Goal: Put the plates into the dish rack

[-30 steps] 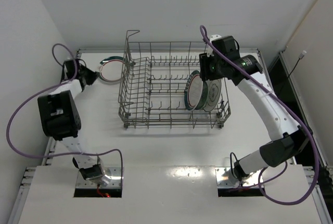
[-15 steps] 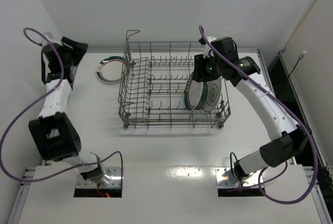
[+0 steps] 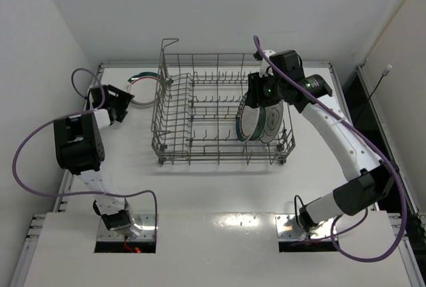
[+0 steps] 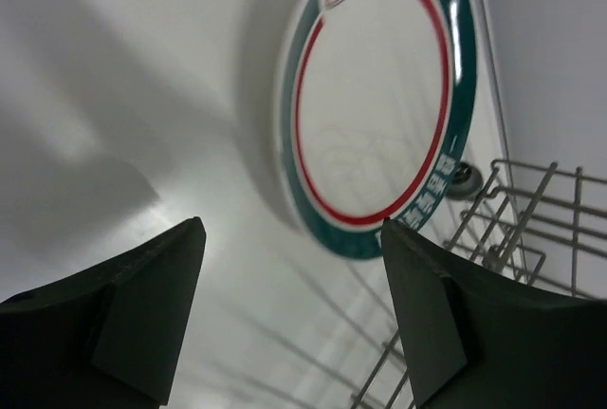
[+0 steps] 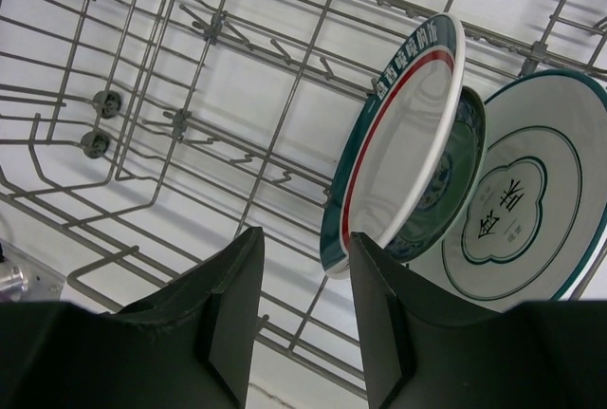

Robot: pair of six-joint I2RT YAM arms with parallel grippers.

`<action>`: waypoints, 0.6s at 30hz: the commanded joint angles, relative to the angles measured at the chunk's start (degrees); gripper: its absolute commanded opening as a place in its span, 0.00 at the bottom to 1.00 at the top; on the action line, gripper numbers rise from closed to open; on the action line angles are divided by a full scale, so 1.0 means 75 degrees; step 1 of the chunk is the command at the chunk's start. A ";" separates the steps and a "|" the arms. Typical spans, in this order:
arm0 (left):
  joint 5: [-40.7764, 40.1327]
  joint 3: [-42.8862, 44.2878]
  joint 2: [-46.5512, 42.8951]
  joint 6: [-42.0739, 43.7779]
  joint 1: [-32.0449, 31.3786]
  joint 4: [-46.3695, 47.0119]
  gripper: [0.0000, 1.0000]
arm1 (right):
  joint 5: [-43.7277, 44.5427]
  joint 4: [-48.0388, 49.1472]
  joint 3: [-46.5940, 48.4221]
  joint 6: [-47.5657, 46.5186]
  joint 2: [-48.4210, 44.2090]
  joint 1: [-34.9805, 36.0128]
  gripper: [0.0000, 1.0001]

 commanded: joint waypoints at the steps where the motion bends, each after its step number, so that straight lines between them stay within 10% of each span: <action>1: -0.0613 0.0496 0.0582 -0.0119 -0.0232 0.0618 0.72 | -0.0079 0.0296 -0.0008 -0.0191 -0.0258 -0.0037 0.38; 13: -0.0709 0.1059 0.1777 -0.0518 -0.0456 0.1426 0.73 | -0.0008 0.0085 0.0074 -0.0495 -0.0328 -0.0448 0.38; 18: -0.0030 0.1411 0.2154 -0.0447 -0.0456 0.1661 0.56 | -0.0008 0.0015 0.0074 -0.0496 -0.0328 -0.0448 0.40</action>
